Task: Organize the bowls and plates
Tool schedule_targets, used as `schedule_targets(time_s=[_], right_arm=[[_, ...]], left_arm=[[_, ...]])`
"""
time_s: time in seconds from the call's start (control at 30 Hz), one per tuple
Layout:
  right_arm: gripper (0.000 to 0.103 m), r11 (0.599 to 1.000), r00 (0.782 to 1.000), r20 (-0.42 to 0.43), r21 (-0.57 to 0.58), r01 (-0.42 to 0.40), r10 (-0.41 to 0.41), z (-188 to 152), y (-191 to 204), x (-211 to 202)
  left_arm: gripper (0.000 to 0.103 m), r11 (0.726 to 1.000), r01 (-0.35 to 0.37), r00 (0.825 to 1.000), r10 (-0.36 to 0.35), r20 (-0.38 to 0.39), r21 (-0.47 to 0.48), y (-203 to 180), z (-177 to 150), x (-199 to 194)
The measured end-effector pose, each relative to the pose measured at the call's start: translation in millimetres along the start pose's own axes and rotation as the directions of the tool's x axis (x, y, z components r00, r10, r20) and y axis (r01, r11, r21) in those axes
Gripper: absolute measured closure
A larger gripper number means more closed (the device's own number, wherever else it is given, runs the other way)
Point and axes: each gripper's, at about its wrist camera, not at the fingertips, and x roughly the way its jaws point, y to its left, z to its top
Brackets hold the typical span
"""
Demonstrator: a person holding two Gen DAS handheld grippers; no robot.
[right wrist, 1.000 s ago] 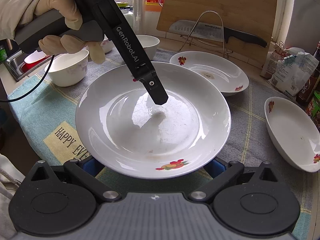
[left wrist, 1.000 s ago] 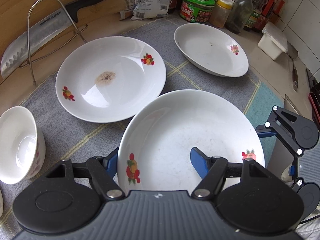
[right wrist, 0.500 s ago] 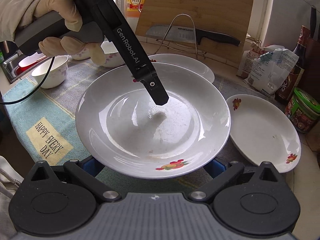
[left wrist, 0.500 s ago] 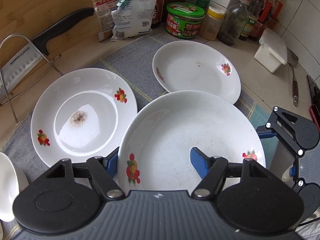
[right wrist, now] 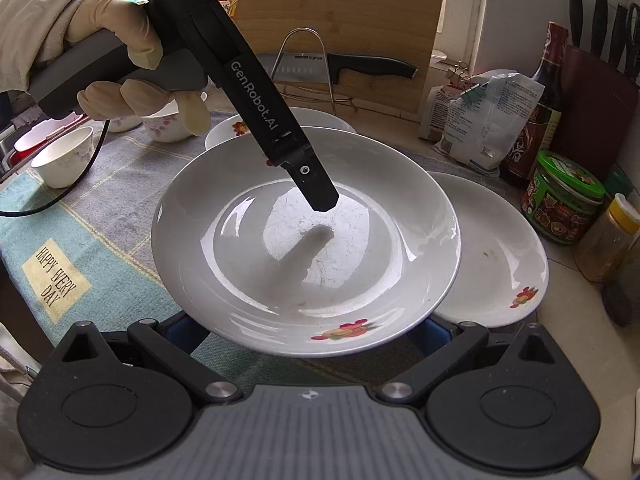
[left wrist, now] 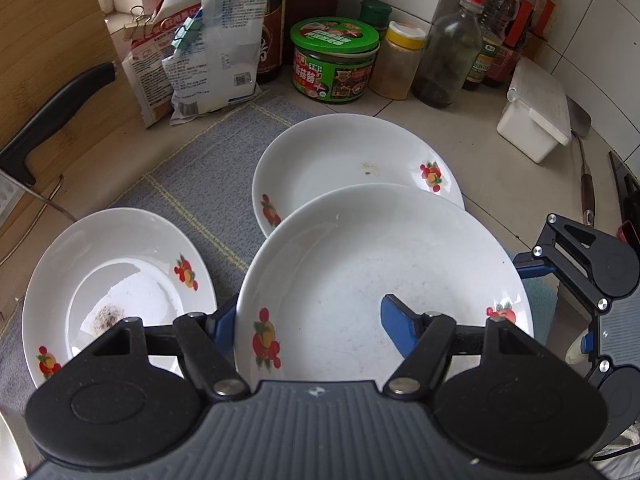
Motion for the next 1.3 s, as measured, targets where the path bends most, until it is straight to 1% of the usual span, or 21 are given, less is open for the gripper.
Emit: schedule_targets(time_s=[0.47,1.0,1.3], right_arm=[[0.000,0.998,0.999,-0.001,0.054,0.045,-0.045,-6,-41,-1],[0.000,0.991,0.997,-0.021,0.105,0.078,-0.076,-6,-65,9],[0.000,0.985,0.994,-0.040,0.139,0.105,-0.100,-4,-68,10]], left_arm=[[0.032,0.998,0.024,1.000,-0.024,0.002,0.050,-10,39,31],[0.032,0.996,0.039,0.999,-0.038,-0.008,0.080,-9,60,56],[0.032,0.993,0.040,0.999,-0.038,-0.018,0.115,-12,67,69]])
